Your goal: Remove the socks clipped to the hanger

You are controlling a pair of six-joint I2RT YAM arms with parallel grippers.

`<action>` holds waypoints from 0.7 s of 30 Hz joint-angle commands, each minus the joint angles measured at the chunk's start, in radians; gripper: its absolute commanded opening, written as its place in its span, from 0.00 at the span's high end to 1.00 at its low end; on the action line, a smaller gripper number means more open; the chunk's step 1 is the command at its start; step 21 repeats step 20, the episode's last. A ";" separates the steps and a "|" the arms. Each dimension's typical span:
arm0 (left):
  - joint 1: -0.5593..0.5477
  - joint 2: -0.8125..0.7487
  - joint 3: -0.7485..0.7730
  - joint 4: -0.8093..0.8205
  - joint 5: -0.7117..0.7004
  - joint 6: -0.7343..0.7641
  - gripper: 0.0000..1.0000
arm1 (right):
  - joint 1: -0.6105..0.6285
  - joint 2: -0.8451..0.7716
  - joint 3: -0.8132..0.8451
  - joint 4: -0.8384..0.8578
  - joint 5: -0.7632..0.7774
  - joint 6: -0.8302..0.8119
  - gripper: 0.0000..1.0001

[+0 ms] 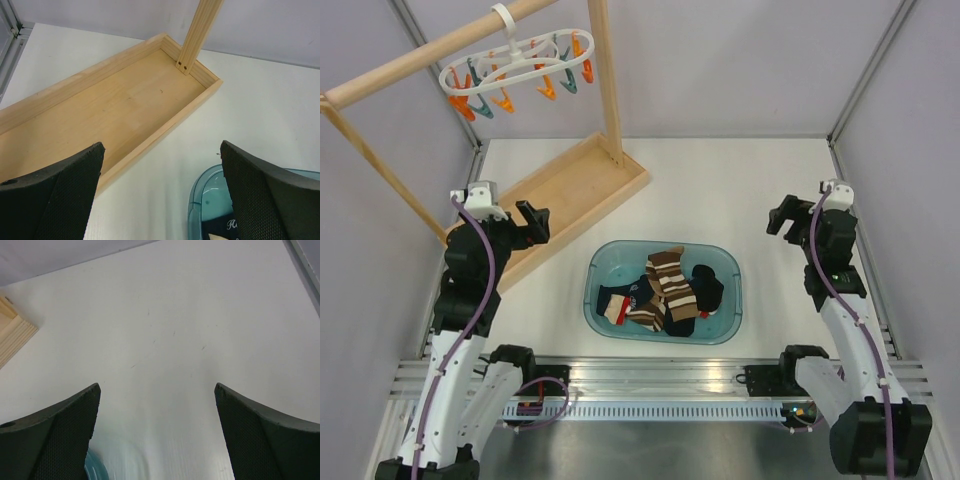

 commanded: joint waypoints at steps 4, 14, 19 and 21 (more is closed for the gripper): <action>-0.010 -0.011 0.024 0.002 -0.028 0.033 0.00 | -0.056 -0.016 -0.016 0.049 -0.177 0.027 0.02; -0.014 -0.004 0.022 0.000 -0.050 0.038 0.00 | -0.058 -0.019 -0.020 0.050 -0.178 0.023 0.02; -0.016 0.001 0.024 0.000 -0.048 0.040 0.00 | -0.062 -0.019 -0.020 0.072 -0.177 0.023 0.02; -0.016 -0.002 0.024 -0.001 -0.050 0.040 0.00 | -0.062 -0.021 -0.021 0.072 -0.177 0.023 0.02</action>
